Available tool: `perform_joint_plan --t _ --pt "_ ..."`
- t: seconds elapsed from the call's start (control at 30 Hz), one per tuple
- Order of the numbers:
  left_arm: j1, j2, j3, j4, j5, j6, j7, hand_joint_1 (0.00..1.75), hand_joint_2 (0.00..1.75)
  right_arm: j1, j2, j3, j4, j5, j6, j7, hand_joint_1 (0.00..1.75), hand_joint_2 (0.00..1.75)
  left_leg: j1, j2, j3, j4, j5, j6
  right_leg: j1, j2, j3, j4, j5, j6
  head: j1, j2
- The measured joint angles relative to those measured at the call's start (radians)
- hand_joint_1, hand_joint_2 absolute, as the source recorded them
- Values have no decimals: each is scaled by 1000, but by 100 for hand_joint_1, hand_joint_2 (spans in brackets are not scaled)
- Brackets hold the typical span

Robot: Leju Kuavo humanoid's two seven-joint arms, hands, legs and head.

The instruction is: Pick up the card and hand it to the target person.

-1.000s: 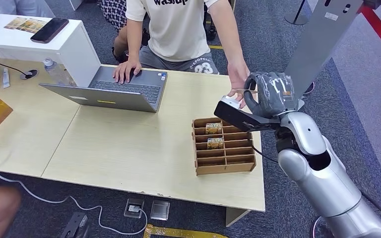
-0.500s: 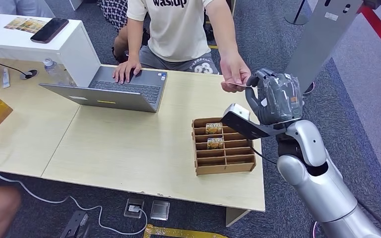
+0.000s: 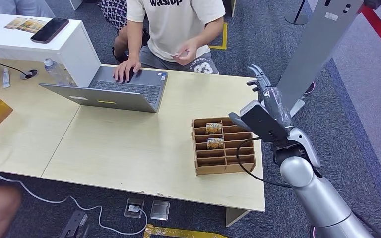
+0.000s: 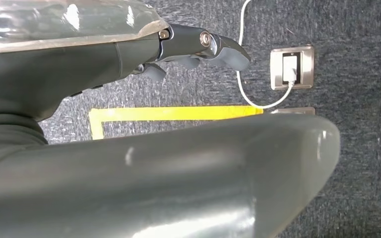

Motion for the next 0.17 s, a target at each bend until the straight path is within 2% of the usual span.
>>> perform_joint_plan --t 0.1,0.17 --pt "1 0 1 0 8 6 6 0 0 32 -2 -2 -6 -164 14 2 0 175 0 0 0 0 0 0 0 0 0 0 0 0 0 0" --pt "2 1 2 0 13 8 10 0 0 50 -4 -3 -11 -222 17 6 0 175 0 0 0 0 0 0 0 0 0 0 0 0 0 0"
